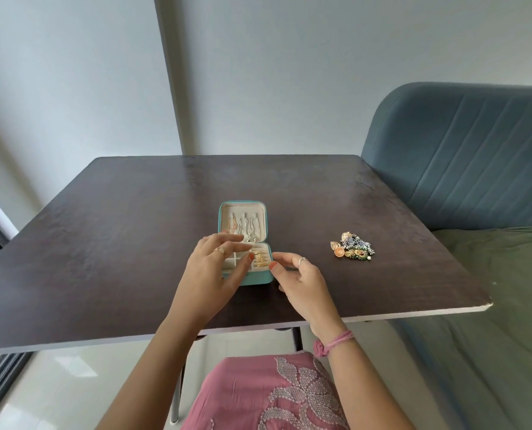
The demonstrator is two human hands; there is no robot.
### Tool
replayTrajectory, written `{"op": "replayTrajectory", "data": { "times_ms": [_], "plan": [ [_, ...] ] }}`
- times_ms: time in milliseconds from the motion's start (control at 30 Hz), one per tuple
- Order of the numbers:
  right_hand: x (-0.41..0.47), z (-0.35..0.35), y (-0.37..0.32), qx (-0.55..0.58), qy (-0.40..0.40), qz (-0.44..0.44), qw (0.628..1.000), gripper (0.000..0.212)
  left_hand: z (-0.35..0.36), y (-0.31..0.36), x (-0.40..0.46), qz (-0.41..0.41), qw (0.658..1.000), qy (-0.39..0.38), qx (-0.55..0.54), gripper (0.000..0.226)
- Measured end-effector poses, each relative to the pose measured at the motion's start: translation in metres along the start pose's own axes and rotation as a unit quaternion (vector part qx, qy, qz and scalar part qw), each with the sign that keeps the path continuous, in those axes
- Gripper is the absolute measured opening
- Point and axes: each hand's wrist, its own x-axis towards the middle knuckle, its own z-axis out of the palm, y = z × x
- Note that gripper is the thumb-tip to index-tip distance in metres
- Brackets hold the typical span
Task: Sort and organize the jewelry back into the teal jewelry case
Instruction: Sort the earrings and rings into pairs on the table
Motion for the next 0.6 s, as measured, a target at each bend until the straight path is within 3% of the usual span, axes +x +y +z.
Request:
{"op": "replayTrajectory", "data": {
  "times_ms": [200, 400, 600],
  "plan": [
    [0.007, -0.001, -0.004, 0.011, 0.004, 0.004, 1.0, 0.027, 0.001, 0.019, 0.016, 0.022, 0.999, -0.004, 0.043, 0.02],
    [0.014, -0.007, -0.001, 0.018, 0.007, 0.007, 1.0, 0.027, 0.007, 0.044, 0.039, 0.015, 0.999, -0.022, 0.026, 0.027],
    [0.025, -0.047, 0.003, 0.021, 0.037, 0.011, 0.999, 0.018, 0.029, 0.067, 0.062, 0.043, 0.998, -0.043, -0.02, 0.02]
  ]
}}
